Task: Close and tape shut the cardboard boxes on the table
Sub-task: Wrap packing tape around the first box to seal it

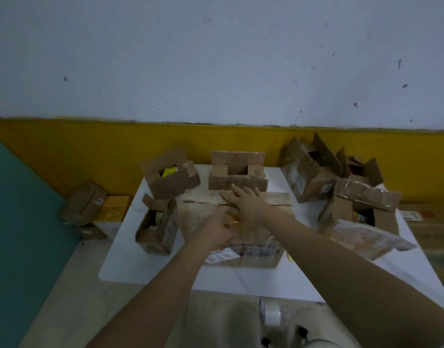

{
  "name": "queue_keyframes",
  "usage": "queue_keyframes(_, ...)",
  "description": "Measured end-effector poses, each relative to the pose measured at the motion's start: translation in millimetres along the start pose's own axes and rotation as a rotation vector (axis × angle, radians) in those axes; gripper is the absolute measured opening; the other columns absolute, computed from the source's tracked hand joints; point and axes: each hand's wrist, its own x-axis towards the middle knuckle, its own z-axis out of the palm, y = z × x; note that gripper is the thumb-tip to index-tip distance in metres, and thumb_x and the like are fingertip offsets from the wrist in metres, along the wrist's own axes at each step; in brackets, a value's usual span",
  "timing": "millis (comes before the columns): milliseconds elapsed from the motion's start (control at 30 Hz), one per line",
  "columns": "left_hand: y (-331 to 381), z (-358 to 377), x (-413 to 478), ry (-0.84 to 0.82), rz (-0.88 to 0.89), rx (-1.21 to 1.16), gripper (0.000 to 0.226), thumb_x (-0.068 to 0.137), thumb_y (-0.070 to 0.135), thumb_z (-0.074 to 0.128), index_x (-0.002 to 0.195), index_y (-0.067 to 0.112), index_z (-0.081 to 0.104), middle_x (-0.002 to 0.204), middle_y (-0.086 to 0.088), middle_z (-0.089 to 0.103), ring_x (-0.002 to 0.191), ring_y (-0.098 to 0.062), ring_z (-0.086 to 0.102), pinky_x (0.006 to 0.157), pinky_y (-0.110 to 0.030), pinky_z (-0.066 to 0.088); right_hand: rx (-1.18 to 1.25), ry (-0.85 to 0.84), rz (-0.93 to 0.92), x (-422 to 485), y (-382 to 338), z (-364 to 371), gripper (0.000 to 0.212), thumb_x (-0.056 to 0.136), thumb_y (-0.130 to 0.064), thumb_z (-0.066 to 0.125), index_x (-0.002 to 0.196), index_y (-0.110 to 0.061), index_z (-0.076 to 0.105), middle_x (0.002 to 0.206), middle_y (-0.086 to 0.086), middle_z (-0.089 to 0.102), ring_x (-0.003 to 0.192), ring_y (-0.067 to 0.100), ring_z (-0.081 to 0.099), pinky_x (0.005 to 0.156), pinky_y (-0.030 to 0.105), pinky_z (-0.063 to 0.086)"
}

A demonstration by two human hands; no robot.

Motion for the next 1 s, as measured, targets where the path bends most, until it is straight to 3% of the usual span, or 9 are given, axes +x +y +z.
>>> queue_keyframes(100, -4, -46, -4, 0.295, 0.415, 0.561, 0.029, 0.092, 0.037, 0.059, 0.113, 0.018, 0.06, 0.115, -0.004, 0.064, 0.106, -0.023, 0.061, 0.076, -0.024, 0.045, -0.028, 0.068, -0.021, -29, -5, 19, 0.077, 0.09, -0.075, 0.006, 0.155, -0.037, -0.012, 0.163, 0.003, -0.02, 0.15, 0.031, -0.014, 0.12, 0.053, -0.01)
queue_keyframes(167, -10, -55, 9, 0.166, 0.504, 0.839, 0.085, 0.084, 0.059, 0.062, 0.149, 0.014, 0.031, 0.15, -0.008, 0.038, 0.139, -0.028, 0.035, 0.108, -0.037, 0.035, -0.065, 0.048, -0.032, -32, -5, 21, 0.108, 0.068, -0.093, 0.0, 0.154, -0.031, -0.018, 0.161, 0.007, -0.025, 0.149, 0.033, -0.019, 0.119, 0.055, -0.012)
queue_keyframes(267, -30, -43, 39, 0.046, 0.411, 1.073, 0.124, 0.079, 0.071, 0.06, 0.153, 0.006, -0.015, 0.161, -0.02, -0.009, 0.149, -0.038, -0.005, 0.12, -0.053, 0.007, -0.143, -0.006, -0.065, -28, 0, 16, 0.125, 0.068, -0.093, 0.039, 0.153, -0.024, -0.022, 0.16, 0.012, -0.026, 0.148, 0.038, -0.016, 0.118, 0.057, -0.009)
queue_keyframes(367, -48, -34, 61, 0.192, 0.449, 1.129, 0.122, 0.079, 0.07, 0.06, 0.154, 0.004, -0.011, 0.157, -0.024, 0.01, 0.145, -0.041, 0.015, 0.118, -0.053, 0.015, -0.232, 0.013, -0.089, -24, 9, 17, 0.126, 0.073, -0.076, 0.061, 0.152, -0.024, -0.023, 0.162, 0.019, -0.01, 0.149, 0.04, -0.004, 0.12, 0.056, -0.002)
queue_keyframes(600, -70, -23, 68, 0.368, 0.582, 1.15, 0.11, 0.07, 0.067, 0.068, 0.146, -0.004, 0.033, 0.14, -0.028, 0.046, 0.121, -0.046, 0.051, 0.097, -0.056, 0.046, -0.32, -0.021, -0.083, -32, -5, 17, 0.103, 0.09, -0.066, 0.044, 0.153, -0.02, -0.022, 0.159, 0.03, -0.009, 0.147, 0.048, -0.003, 0.118, 0.062, 0.003)
queue_keyframes(733, -69, -19, 68, 0.362, 0.513, 1.131, 0.087, 0.077, 0.053, 0.051, 0.144, -0.002, 0.039, 0.143, -0.032, 0.043, 0.126, -0.05, 0.048, 0.099, -0.058, 0.044, -0.329, -0.007, -0.097, -40, -9, 15, 0.1, 0.091, -0.065, 0.047, 0.154, -0.024, -0.018, 0.159, 0.029, -0.007, 0.147, 0.048, -0.001, 0.118, 0.062, 0.003)
queue_keyframes(800, -62, -15, 58, 0.396, 0.467, 1.071, 0.09, 0.081, 0.047, 0.061, 0.151, 0.001, 0.027, 0.153, -0.031, 0.029, 0.141, -0.047, 0.03, 0.114, -0.057, 0.03, -0.316, 0.002, -0.081, -42, -7, 14, 0.104, 0.088, -0.066, 0.052, 0.154, -0.028, -0.019, 0.16, 0.026, -0.008, 0.148, 0.046, -0.002, 0.119, 0.06, 0.001)
queue_keyframes(900, -49, 0, 40, 0.415, 0.419, 1.04, 0.091, 0.094, 0.05, 0.049, 0.154, -0.002, 0.003, 0.16, -0.028, -0.001, 0.15, -0.04, 0.0, 0.122, -0.052, 0.008, -0.269, 0.036, -0.082, -51, -3, 10, 0.107, 0.083, -0.076, 0.049, 0.155, -0.03, -0.014, 0.162, 0.02, -0.011, 0.15, 0.039, -0.004, 0.119, 0.059, 0.001)
queue_keyframes(1000, -47, 13, 17, 0.448, 0.575, 0.969, 0.107, 0.079, 0.057, 0.067, 0.15, -0.007, 0.019, 0.157, -0.029, 0.018, 0.147, -0.041, 0.02, 0.117, -0.053, 0.023, -0.102, 0.156, -0.095, -74, 7, 10, 0.094, 0.086, -0.08, 0.03, 0.156, -0.03, -0.009, 0.163, 0.011, -0.016, 0.151, 0.031, -0.011, 0.12, 0.056, -0.003)
